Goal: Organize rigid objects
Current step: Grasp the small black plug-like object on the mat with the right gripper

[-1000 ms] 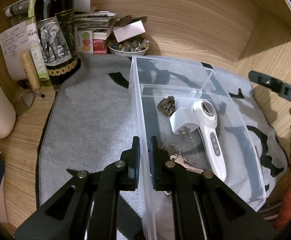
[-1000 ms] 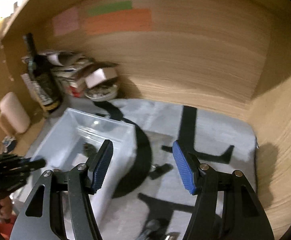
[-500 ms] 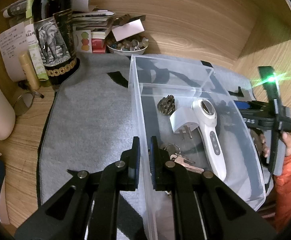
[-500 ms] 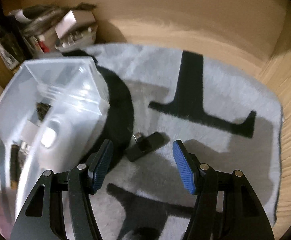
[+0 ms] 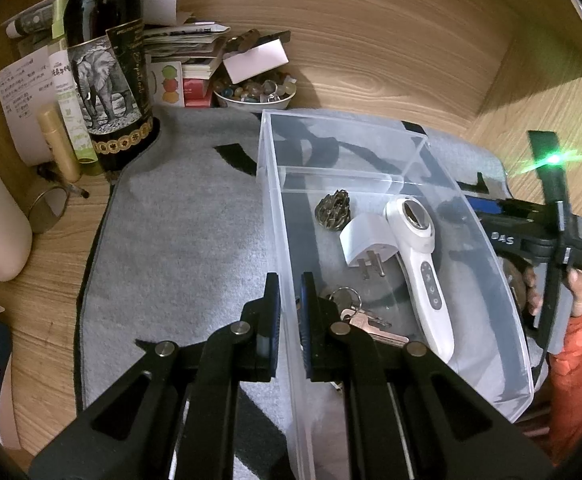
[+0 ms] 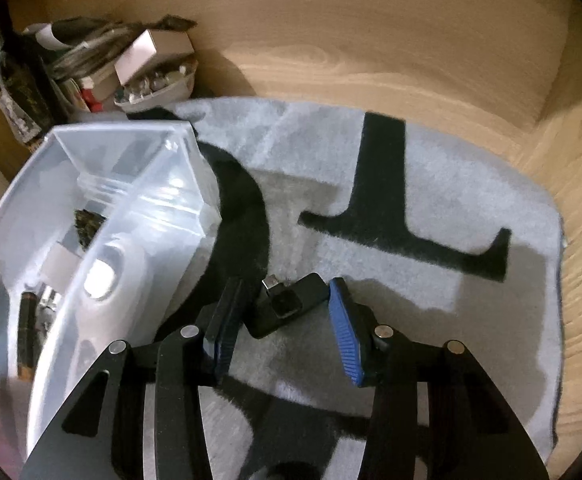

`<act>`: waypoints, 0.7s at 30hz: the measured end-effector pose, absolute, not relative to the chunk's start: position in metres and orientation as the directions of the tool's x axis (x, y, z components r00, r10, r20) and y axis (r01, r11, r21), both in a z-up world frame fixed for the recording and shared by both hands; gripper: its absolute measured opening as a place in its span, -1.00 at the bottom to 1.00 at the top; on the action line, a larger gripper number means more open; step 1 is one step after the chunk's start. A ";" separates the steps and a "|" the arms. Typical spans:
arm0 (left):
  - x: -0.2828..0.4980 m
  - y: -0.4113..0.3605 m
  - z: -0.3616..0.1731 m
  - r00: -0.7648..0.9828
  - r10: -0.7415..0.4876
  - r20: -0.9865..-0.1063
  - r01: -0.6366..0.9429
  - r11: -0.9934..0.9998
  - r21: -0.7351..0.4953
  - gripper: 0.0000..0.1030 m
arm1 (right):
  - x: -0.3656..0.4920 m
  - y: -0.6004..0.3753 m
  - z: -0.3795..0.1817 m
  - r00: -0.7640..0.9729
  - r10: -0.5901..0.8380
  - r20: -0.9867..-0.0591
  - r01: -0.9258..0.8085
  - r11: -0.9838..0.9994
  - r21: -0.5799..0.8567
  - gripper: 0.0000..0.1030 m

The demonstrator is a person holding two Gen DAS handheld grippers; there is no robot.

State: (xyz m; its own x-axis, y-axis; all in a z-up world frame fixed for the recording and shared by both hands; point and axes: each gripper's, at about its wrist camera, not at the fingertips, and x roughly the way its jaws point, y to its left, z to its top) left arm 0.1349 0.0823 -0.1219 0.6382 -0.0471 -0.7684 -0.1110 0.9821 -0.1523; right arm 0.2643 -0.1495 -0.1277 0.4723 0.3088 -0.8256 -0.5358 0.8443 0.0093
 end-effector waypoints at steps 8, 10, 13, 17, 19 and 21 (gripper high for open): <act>0.134 0.082 -0.122 0.643 -0.043 -0.765 -0.116 0.981 -0.153 -0.83 | 0.237 -0.156 -0.082 0.538 0.371 -0.757 -0.553 0.833 0.015 -0.22; 0.134 0.083 -0.122 0.644 -0.044 -0.764 -0.116 0.981 -0.155 -0.83 | 0.228 -0.157 -0.071 0.554 0.388 -0.737 -0.562 0.827 0.013 -0.22; 0.133 0.084 -0.122 0.646 -0.049 -0.762 -0.116 0.980 -0.162 -0.83 | 0.218 -0.150 -0.057 0.571 0.415 -0.709 -0.582 0.813 0.008 -0.22; 0.133 0.085 -0.122 0.646 -0.051 -0.762 -0.116 0.980 -0.163 -0.83 | 0.207 -0.140 -0.045 0.571 0.453 -0.685 -0.612 0.791 0.013 -0.22; 0.133 0.085 -0.122 0.646 -0.051 -0.762 -0.116 0.979 -0.165 -0.83 | 0.200 -0.134 -0.039 0.573 0.467 -0.674 -0.627 0.779 0.007 -0.22; 0.133 0.085 -0.123 0.646 -0.051 -0.762 -0.117 0.979 -0.166 -0.83 | 0.194 -0.129 -0.036 0.570 0.480 -0.667 -0.643 0.766 0.000 -0.22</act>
